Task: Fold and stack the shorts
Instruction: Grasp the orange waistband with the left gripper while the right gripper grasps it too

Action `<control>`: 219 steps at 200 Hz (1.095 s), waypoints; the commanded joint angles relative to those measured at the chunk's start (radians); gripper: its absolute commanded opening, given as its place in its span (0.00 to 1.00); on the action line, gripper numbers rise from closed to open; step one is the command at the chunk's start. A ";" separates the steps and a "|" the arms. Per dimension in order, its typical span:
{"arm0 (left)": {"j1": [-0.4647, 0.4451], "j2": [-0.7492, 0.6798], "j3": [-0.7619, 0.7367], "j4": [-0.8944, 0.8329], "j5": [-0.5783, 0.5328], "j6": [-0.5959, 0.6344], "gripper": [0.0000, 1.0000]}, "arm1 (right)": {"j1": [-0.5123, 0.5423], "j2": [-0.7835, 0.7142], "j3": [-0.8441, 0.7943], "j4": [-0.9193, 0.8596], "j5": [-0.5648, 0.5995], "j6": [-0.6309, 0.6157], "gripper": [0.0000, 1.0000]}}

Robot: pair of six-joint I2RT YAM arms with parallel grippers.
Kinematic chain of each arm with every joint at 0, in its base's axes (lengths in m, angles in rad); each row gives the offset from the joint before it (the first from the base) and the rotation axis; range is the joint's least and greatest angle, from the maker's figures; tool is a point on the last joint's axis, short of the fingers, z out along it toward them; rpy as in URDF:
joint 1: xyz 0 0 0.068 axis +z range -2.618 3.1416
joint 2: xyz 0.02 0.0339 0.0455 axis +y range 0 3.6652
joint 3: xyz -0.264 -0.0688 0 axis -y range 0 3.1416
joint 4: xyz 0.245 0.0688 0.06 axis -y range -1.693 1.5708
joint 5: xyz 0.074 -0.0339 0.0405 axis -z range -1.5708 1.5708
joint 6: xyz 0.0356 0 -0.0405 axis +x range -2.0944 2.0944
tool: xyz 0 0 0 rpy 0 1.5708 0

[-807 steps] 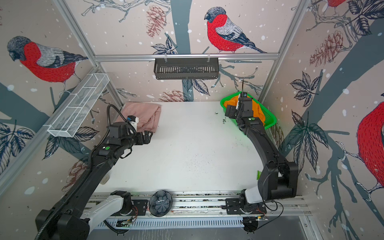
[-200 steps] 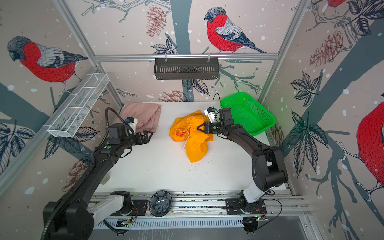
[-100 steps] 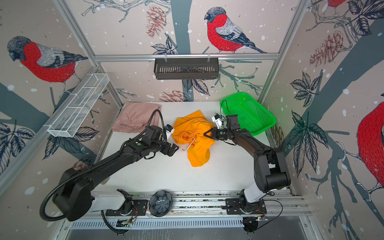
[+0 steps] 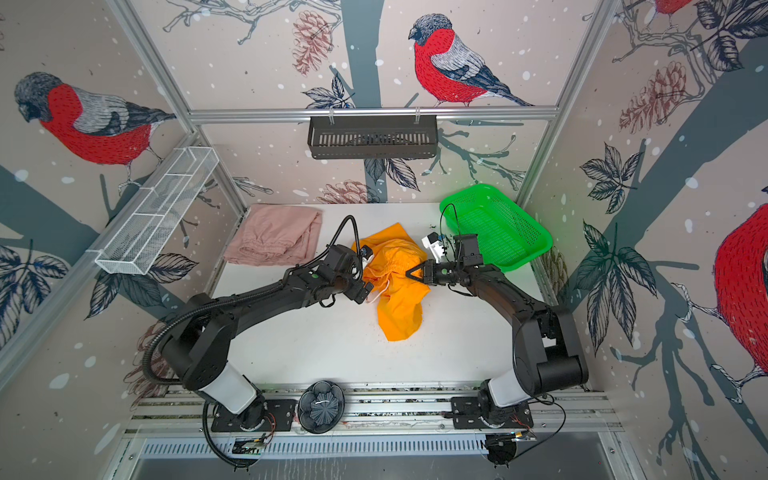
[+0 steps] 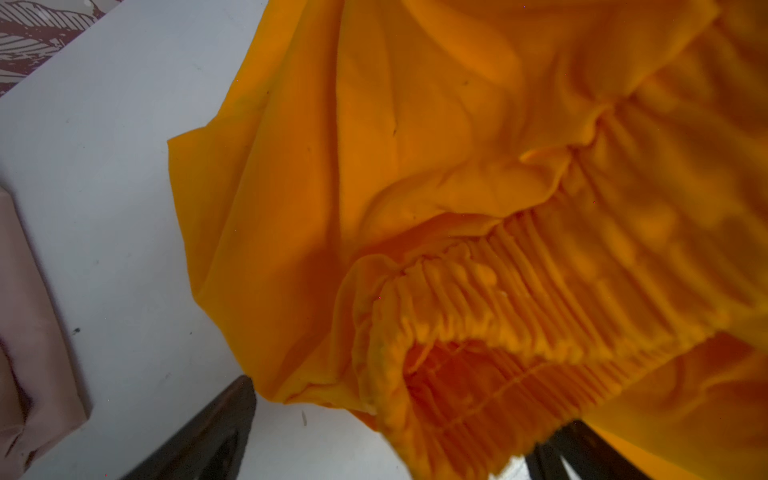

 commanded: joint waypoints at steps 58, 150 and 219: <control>-0.015 0.032 0.085 -0.031 0.058 0.008 0.00 | -0.001 -0.004 0.005 -0.013 0.040 -0.039 0.19; -0.014 -0.148 0.341 -0.386 -0.093 -0.140 0.00 | 0.084 -0.227 0.104 -0.193 0.665 -0.186 0.61; -0.001 -0.051 0.582 -0.601 -0.208 -0.230 0.00 | 0.193 -0.414 0.011 -0.171 0.847 -0.170 0.70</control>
